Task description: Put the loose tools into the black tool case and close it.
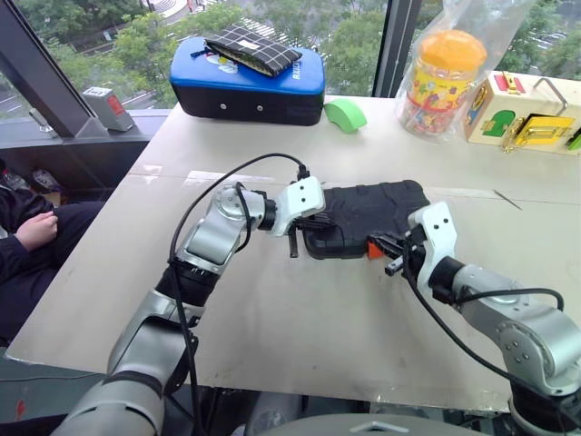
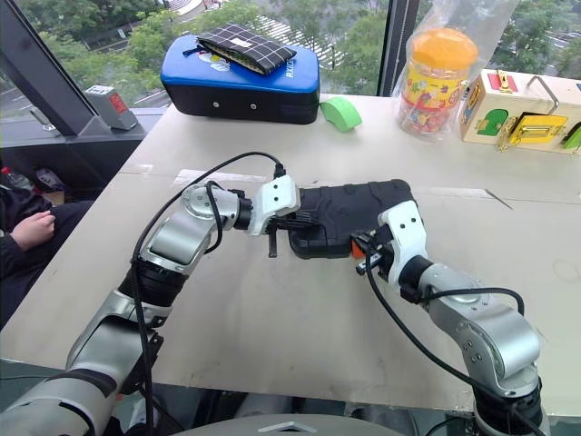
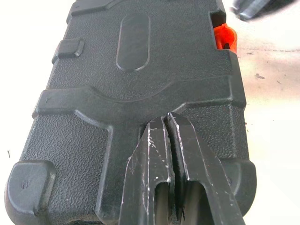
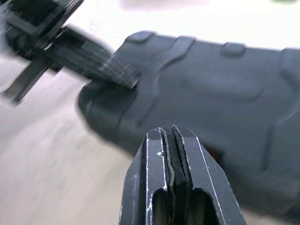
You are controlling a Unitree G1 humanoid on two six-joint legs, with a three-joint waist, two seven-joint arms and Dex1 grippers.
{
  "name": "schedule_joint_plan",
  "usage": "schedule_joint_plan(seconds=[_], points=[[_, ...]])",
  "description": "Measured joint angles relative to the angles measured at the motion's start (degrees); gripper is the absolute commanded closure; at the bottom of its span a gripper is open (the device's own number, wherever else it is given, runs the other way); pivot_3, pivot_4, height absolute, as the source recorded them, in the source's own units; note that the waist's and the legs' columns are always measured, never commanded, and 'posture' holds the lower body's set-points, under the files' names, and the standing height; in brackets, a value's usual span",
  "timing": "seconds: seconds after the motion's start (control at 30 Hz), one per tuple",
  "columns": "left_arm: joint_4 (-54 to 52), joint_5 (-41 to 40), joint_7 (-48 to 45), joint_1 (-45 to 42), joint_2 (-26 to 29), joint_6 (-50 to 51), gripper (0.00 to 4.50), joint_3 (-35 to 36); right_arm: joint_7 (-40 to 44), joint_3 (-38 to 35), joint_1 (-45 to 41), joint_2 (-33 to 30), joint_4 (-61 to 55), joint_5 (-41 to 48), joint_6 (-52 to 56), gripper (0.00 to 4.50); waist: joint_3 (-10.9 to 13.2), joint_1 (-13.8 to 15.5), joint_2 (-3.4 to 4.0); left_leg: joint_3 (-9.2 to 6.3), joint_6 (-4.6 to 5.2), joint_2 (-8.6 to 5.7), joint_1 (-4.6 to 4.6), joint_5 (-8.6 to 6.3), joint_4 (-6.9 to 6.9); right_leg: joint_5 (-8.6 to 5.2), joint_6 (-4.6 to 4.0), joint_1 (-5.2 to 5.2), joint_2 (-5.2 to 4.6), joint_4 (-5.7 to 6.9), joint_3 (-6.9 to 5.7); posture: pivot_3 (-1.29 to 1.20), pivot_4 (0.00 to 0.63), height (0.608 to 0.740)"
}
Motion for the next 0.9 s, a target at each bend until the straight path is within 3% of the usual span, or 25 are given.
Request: schedule_joint_plan(seconds=[0.33, 0.9], points=[[-0.01, 0.18, 0.32, 0.23, -0.22, 0.27, 4.44, -0.04, 0.05, 4.31, 1.27, -2.62, 1.42, -2.04, 0.37, 4.50, -0.31, 0.14, 0.03, 0.02, 0.00, 0.00, 0.00, 0.00, -0.03, -0.01, 0.00, 0.00, 0.00, -0.02, 0.02, 0.00, 0.150, 0.740], [-0.48, 0.38, 0.89, 0.74, -0.21, 0.45, 4.44, -0.03, -0.35, 3.85, 1.92, -2.18, 0.99, -2.07, 1.14, 4.50, -0.45, 0.12, 0.05, 0.02, 0.00, 0.01, 0.02, 0.00, -0.05, -0.02, 0.01, 0.00, 0.01, -0.02, 0.03, 0.00, 0.150, 0.740]])
